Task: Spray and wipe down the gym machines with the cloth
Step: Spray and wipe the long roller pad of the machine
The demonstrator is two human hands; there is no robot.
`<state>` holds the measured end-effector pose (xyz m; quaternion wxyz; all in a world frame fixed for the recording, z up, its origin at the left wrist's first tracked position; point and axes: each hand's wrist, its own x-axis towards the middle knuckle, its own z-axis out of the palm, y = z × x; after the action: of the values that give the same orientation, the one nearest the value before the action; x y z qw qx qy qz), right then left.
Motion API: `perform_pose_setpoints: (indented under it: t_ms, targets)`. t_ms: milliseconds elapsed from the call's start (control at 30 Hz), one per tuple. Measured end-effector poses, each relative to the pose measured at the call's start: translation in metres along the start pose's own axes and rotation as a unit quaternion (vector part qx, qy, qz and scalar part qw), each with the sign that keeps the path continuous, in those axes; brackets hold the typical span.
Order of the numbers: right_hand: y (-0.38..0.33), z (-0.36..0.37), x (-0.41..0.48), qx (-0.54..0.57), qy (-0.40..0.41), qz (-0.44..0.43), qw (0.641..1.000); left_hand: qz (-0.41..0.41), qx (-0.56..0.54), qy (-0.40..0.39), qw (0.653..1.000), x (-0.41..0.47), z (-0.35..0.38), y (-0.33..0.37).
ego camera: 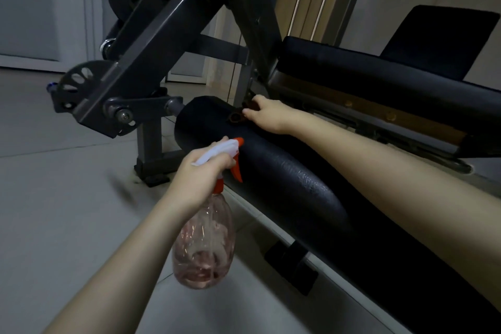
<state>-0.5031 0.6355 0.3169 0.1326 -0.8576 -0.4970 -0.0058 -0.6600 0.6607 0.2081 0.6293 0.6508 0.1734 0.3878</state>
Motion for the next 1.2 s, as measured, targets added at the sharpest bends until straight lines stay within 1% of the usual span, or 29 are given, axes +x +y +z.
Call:
perform_pose_setpoints:
  t_ms: [100,167,333,433,533,567,633,667,767,833,1000,1067,1200]
  targets:
    - [0.011,-0.014,-0.017,-0.032,-0.034,-0.025,0.999,-0.006,0.011,-0.026,1.0,0.0,-0.003,-0.004]
    - [0.016,-0.019,-0.028,-0.046,-0.043,-0.054,0.997,-0.01,0.014,-0.03,0.999,0.0,-0.004,-0.006]
    - [0.014,-0.007,-0.019,-0.048,0.0,-0.099,0.994,-0.01,0.002,-0.03,0.999,0.0,-0.004,-0.006]
    - [0.009,0.0,-0.004,-0.062,0.021,-0.121,0.99,-0.008,0.037,-0.048,0.998,-0.001,-0.007,-0.008]
    - [-0.002,0.009,0.022,-0.059,0.026,-0.146,0.987,-0.011,0.053,-0.038,0.998,0.005,-0.01,-0.006]
    - [-0.008,0.013,0.033,-0.058,0.027,-0.149,0.987,-0.019,0.061,-0.042,0.997,0.009,-0.009,-0.005]
    - [-0.022,0.021,0.056,-0.05,0.025,-0.149,0.987,-0.024,0.101,-0.083,0.991,0.011,-0.01,-0.005]
    - [-0.028,0.024,0.066,-0.04,0.023,-0.146,0.988,-0.025,0.115,-0.085,0.989,0.013,-0.01,-0.008]
    - [-0.041,0.027,0.084,-0.002,0.012,-0.129,0.992,-0.014,0.088,-0.057,0.994,0.004,-0.005,0.0]
    - [-0.042,0.025,0.085,0.008,0.004,-0.125,0.992,-0.006,0.068,-0.065,0.996,-0.006,-0.009,0.004]
    - [-0.03,0.006,0.069,-0.032,-0.046,-0.145,0.988,-0.008,0.051,-0.078,0.996,0.004,-0.017,0.007]
    - [-0.033,0.009,0.069,-0.039,-0.03,-0.149,0.988,-0.005,0.056,-0.084,0.995,0.002,-0.016,0.006]
    - [-0.056,0.026,0.084,-0.086,0.042,-0.144,0.985,-0.011,0.065,-0.083,0.994,0.002,-0.016,0.004]
